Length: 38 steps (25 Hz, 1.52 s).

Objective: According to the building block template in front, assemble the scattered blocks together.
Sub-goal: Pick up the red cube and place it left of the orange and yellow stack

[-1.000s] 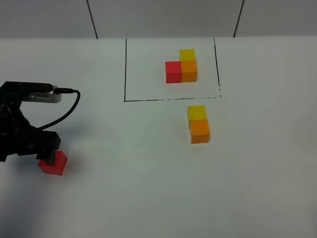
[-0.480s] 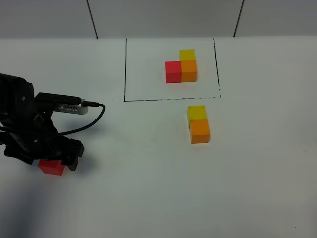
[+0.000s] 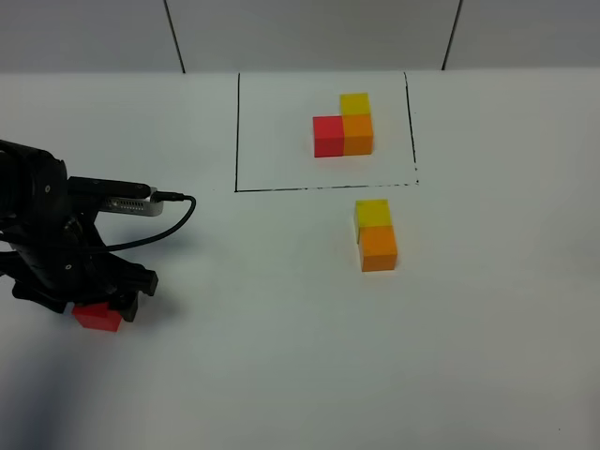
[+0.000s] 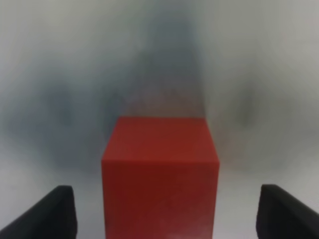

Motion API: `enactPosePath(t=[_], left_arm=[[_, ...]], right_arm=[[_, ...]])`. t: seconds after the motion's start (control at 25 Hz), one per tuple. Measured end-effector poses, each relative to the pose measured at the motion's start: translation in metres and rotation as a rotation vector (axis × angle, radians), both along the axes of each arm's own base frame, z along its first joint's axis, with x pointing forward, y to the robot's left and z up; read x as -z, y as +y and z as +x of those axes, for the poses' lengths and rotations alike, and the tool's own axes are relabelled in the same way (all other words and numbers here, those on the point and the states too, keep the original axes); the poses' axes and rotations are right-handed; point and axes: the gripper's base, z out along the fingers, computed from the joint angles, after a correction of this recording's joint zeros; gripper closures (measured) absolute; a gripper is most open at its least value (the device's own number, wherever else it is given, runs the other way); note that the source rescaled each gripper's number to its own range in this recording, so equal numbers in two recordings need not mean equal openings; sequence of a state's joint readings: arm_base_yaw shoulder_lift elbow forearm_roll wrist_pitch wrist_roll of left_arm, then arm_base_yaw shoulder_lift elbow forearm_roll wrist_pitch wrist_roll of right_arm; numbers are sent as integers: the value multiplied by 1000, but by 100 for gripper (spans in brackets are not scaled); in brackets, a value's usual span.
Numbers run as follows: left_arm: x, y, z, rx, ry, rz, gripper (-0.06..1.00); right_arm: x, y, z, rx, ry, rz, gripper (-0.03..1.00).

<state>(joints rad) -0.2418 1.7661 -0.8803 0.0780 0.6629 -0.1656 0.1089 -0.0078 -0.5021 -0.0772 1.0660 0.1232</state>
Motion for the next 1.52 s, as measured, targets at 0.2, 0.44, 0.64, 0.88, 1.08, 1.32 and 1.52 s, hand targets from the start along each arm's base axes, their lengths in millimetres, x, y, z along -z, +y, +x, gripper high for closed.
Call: enactPosePath(t=[0.2, 0.44, 0.64, 0.88, 1.08, 1.32, 1.52], left_arm=[[0, 0, 0, -1, 1, 0, 44], [0, 0, 0, -1, 2, 1, 45], [0, 0, 0, -3, -4, -1, 45], [1, 0, 0, -4, -4, -1, 45], [6, 1, -5, -1, -3, 0, 45], [6, 1, -4, 1, -11, -2, 77], [6, 1, -4, 1, -12, 0, 94]], right_arm=[[0, 0, 0, 0, 0, 0, 34], [0, 0, 0, 0, 0, 0, 34], [0, 0, 0, 0, 0, 0, 34], [0, 0, 0, 0, 0, 0, 34], [0, 0, 0, 0, 0, -1, 34], [0, 0, 0, 0, 0, -1, 34], [0, 0, 0, 0, 0, -1, 34]])
